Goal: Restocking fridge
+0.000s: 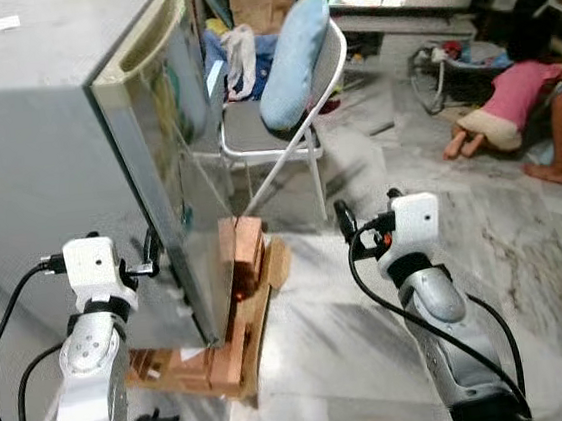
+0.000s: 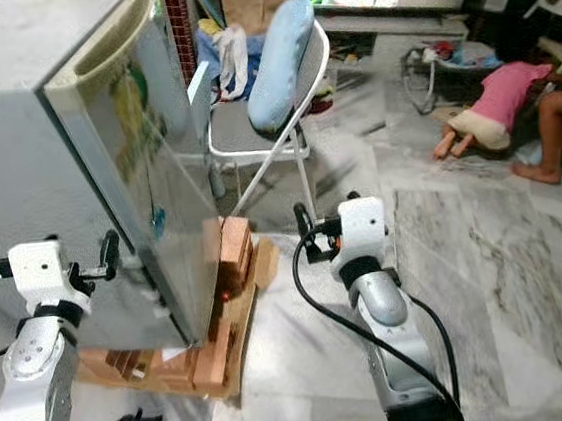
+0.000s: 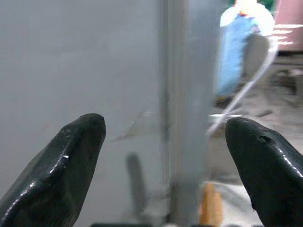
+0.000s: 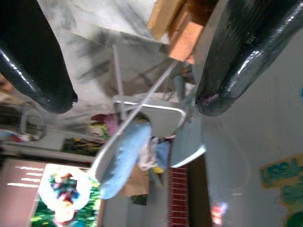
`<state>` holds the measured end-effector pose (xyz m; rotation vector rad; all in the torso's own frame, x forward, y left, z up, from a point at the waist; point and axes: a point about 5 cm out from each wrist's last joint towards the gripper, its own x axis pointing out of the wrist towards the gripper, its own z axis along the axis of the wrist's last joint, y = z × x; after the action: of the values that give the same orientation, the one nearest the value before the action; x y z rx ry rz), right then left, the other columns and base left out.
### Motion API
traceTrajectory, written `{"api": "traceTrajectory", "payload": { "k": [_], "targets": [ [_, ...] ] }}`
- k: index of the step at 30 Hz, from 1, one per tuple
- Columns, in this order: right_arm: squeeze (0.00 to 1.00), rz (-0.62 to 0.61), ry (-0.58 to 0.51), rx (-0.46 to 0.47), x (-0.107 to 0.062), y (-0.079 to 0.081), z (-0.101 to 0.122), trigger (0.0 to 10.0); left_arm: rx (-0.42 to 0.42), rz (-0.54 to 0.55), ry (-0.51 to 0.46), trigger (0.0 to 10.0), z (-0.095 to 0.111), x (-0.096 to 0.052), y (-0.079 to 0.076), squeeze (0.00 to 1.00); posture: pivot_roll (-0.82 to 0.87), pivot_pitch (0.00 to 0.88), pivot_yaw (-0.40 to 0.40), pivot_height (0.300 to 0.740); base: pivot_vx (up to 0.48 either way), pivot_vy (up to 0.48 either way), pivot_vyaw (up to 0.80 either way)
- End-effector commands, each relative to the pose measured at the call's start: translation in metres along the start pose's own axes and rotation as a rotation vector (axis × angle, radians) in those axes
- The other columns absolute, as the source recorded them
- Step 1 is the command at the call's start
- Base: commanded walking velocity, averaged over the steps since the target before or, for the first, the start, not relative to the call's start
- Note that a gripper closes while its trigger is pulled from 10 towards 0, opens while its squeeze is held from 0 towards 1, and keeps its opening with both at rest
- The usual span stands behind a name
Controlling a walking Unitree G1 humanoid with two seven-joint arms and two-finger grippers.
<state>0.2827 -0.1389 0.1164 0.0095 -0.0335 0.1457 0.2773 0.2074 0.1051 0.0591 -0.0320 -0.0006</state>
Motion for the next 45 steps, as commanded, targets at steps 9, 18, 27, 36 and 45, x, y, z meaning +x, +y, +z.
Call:
{"api": "traceTrajectory", "payload": {
  "k": [9,18,27,36,45],
  "targets": [
    [0.0,-0.019,-0.01,-0.007,0.001,-0.005,0.004,10.0,0.002,-0.109,0.002,10.0,0.0,0.001,-0.014,0.0,0.04,0.035,-0.043,0.74,0.0,0.0,0.0],
    [0.0,-0.016,-0.008,-0.012,-0.001,-0.005,0.005,10.0,0.008,-0.135,-0.001,10.0,0.002,0.023,-0.02,0.0,0.01,0.044,-0.043,0.74,0.0,0.0,0.0],
    [0.0,-0.06,0.003,-0.048,-0.015,-0.022,0.007,10.0,0.042,-0.05,-0.003,10.0,0.002,0.039,-0.009,0.0,-0.04,0.058,-0.031,0.74,0.0,0.0,0.0],
    [0.0,-0.043,0.005,-0.046,-0.013,-0.017,0.009,10.0,0.035,-0.056,-0.027,10.0,0.003,0.044,-0.014,0.0,-0.03,0.057,-0.039,0.74,0.0,0.0,0.0],
    [0.0,-0.04,0.005,-0.044,-0.011,-0.017,0.009,10.0,0.094,-0.262,-0.097,10.0,0.02,0.062,-0.05,0.0,-0.03,0.045,-0.04,0.74,0.0,0.0,0.0]
  ]
}}
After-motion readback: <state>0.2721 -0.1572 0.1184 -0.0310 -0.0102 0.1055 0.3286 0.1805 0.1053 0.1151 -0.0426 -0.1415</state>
